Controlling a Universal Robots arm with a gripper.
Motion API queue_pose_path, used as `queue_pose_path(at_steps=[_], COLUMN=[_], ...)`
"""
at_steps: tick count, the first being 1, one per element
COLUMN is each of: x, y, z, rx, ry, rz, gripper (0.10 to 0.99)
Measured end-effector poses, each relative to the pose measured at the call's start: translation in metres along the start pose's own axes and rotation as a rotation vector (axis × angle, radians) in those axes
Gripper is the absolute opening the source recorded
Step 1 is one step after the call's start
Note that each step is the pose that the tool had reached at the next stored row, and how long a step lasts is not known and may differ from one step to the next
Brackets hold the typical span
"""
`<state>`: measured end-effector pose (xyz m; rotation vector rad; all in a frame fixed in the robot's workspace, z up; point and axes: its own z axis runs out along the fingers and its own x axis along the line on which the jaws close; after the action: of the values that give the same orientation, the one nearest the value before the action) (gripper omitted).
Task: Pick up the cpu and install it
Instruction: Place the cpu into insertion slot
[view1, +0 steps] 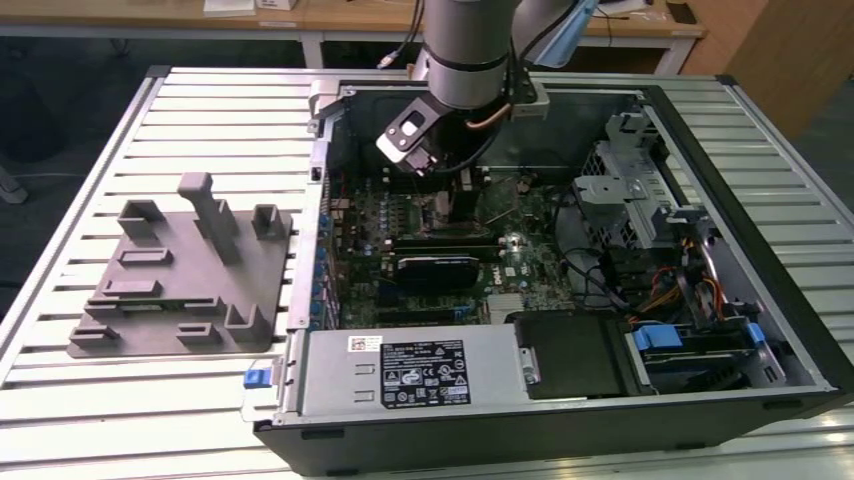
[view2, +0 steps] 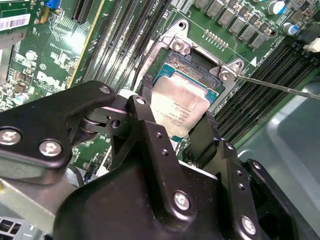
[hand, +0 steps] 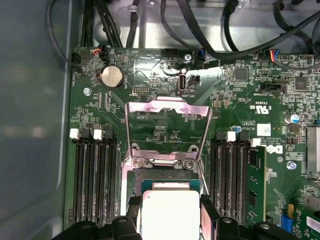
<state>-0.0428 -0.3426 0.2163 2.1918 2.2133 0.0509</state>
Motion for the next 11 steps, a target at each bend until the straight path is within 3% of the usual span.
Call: queue_pose_path(at_steps=[11], x=[0.0000], y=[-0.0008], z=[0.0091], rx=[0.000], ry=[-0.0013], rz=[0.028], gripper=[0.545])
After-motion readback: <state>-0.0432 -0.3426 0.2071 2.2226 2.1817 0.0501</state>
